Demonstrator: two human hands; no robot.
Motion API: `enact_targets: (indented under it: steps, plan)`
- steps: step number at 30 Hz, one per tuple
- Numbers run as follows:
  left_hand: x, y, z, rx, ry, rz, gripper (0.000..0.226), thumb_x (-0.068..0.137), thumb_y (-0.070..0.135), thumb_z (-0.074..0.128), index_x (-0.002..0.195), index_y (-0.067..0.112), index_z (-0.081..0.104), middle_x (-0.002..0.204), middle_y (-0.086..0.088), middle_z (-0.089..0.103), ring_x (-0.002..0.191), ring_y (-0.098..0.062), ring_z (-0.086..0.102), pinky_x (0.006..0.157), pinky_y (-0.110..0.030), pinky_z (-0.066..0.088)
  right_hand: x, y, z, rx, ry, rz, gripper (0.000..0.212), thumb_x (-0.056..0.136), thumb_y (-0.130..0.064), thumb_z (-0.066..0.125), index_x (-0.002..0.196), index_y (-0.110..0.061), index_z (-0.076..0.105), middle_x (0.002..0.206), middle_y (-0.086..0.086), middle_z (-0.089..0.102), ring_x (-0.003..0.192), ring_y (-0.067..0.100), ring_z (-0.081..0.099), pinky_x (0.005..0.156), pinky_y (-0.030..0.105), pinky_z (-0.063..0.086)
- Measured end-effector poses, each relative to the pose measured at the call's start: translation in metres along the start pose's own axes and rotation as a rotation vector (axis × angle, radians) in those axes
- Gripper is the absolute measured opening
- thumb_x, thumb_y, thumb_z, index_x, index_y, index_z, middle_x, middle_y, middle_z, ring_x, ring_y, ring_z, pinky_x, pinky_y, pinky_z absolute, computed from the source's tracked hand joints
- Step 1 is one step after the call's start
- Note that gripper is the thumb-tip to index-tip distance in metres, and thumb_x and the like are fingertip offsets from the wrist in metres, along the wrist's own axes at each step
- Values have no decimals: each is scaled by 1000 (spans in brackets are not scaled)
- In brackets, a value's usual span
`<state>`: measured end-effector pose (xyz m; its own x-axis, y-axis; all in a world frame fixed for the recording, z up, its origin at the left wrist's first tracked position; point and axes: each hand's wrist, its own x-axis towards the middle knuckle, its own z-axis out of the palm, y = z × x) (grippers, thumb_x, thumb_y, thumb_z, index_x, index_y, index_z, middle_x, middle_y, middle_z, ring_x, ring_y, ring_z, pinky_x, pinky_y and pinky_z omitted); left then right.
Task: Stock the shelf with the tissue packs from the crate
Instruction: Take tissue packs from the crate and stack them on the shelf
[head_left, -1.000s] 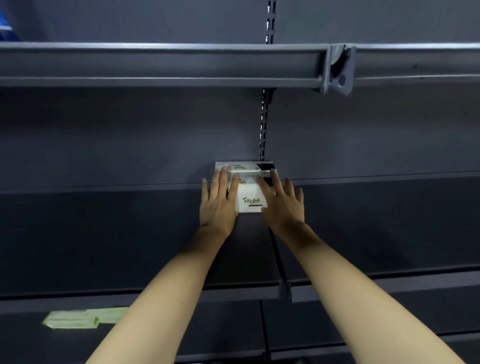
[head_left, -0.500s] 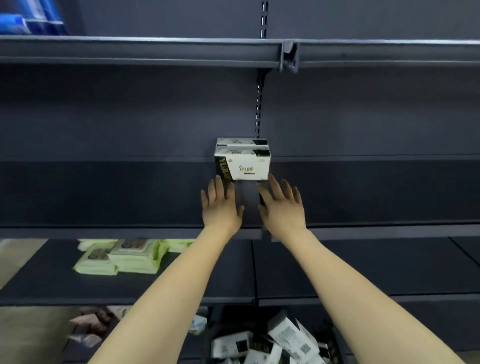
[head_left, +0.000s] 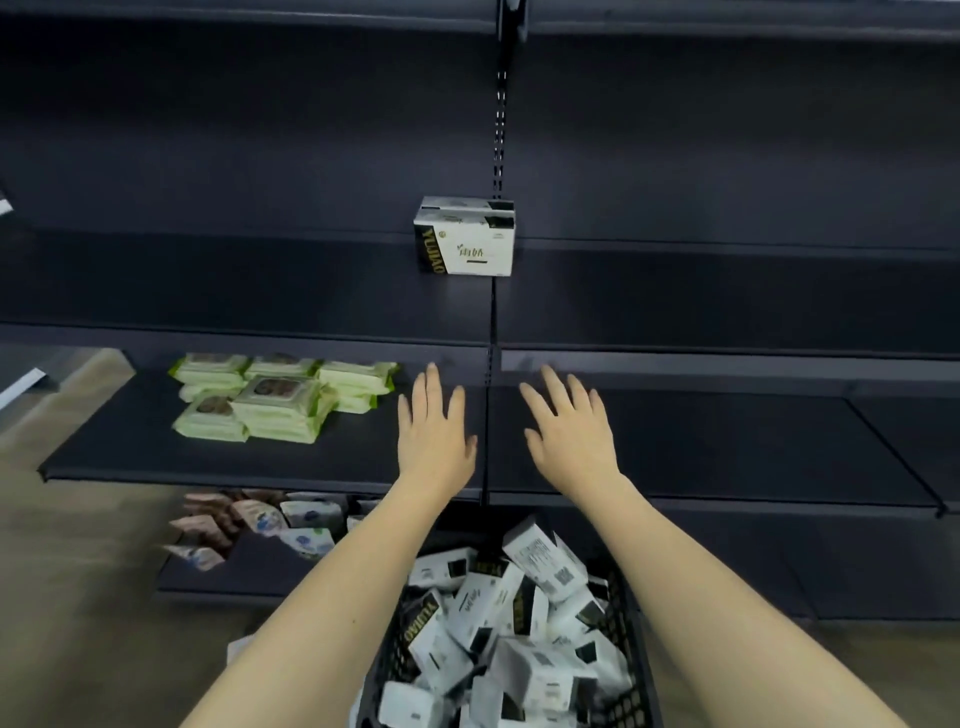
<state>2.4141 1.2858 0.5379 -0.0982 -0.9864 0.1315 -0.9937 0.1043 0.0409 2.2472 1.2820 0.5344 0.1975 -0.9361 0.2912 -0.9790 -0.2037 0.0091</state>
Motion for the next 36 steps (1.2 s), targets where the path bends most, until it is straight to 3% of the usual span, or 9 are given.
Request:
enact_targets:
  steps: [6, 10, 14, 16, 25, 32, 36]
  plan:
    - [-40, 18, 44, 12, -140, 5, 65, 97, 35, 42, 150, 14, 10, 156, -19, -13, 144, -33, -8, 115, -47, 2, -47, 13, 31, 8, -148, 1, 59, 89, -26, 58, 144, -17, 37, 153, 13, 25, 136, 40, 29, 108, 52, 26]
    - [-58, 28, 83, 16, -241, 14, 65, 97, 37, 42, 150, 13, 11, 156, -19, -12, 145, -32, -7, 116, -46, 2, -75, 21, 59, 54, -242, 34, 62, 80, -23, 69, 137, -15, 47, 148, 15, 36, 129, 42, 40, 102, 54, 36]
    - [-70, 39, 121, 5, -344, 23, 65, 98, 36, 42, 150, 14, 10, 157, -18, -10, 145, -32, -8, 116, -47, 2, -101, 33, 97, 43, -392, 27, 61, 97, -27, 45, 150, -22, 17, 159, 8, 3, 143, 34, 11, 114, 48, 14]
    - [-74, 44, 138, -4, -390, 21, 66, 97, 36, 44, 150, 14, 11, 157, -17, -9, 145, -32, -7, 116, -46, 3, -112, 38, 113, 52, -453, 41, 61, 98, -29, 41, 151, -24, 11, 159, 6, -3, 144, 32, 5, 115, 46, 10]
    - [-92, 67, 228, -115, -677, -29, 70, 95, 46, 43, 149, 15, 13, 157, -17, -7, 144, -34, -7, 117, -49, 4, -171, 55, 181, 92, -662, 134, 61, 97, -30, 40, 150, -25, 10, 159, 5, -3, 144, 30, 3, 116, 45, 8]
    - [-111, 87, 298, -102, -852, 37, 100, 81, 70, 48, 151, 18, 1, 157, -13, -12, 144, -34, -10, 117, -45, 1, -227, 66, 243, 140, -809, 248, 63, 93, -17, 43, 149, -24, 16, 159, 6, 0, 144, 33, 2, 115, 47, 7]
    - [-119, 95, 321, -73, -908, 80, 114, 69, 78, 55, 151, 22, -1, 158, -12, -10, 144, -37, -6, 116, -47, 4, -244, 66, 267, 147, -872, 274, 67, 92, -20, 46, 149, -27, 12, 158, 3, -2, 143, 32, 1, 115, 46, 6]
